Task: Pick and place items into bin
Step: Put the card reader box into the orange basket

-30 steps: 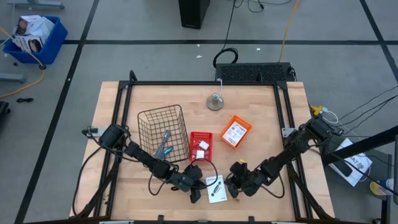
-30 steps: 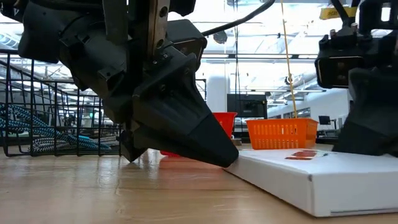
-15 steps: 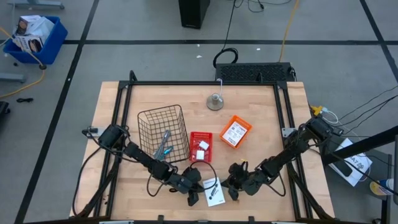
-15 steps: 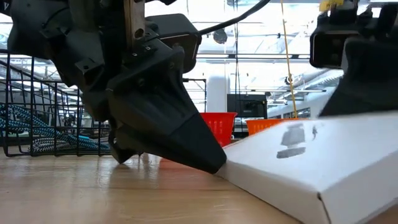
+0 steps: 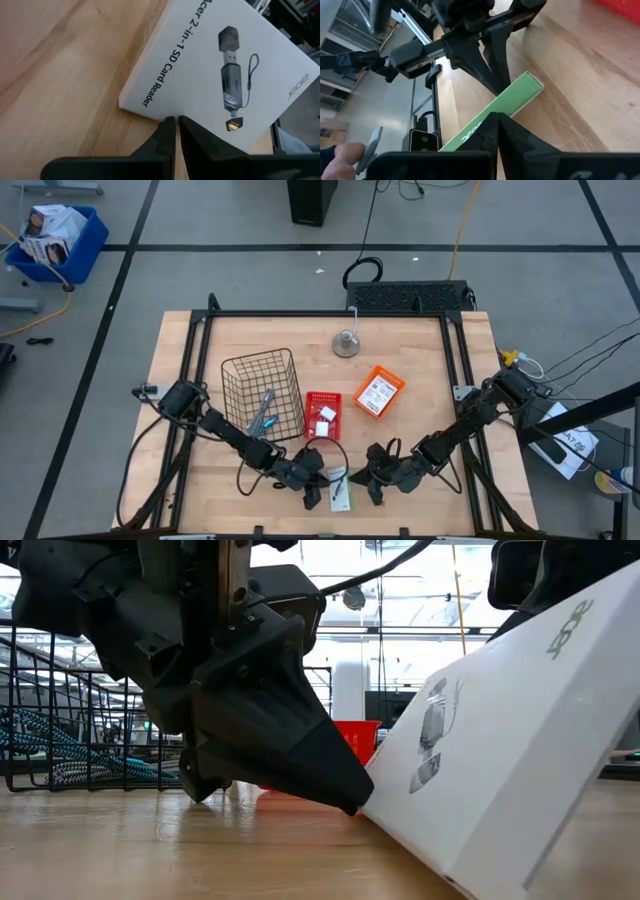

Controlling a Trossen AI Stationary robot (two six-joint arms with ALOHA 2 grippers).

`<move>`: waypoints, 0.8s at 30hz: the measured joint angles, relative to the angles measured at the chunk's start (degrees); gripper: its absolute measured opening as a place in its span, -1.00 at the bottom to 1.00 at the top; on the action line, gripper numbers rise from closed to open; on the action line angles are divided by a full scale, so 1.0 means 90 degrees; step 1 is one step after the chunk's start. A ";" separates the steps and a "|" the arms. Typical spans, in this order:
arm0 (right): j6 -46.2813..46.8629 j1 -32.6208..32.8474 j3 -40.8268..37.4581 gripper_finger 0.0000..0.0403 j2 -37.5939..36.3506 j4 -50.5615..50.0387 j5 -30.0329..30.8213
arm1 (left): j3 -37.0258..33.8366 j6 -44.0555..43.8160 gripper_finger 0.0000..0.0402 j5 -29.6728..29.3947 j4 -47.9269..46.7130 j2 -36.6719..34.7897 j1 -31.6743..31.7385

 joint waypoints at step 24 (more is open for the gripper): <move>-0.0270 -0.0327 -0.0014 -1.00 0.0404 0.0381 -0.0304 | -0.0001 0.0150 -0.85 -0.0156 0.0450 0.0029 0.0071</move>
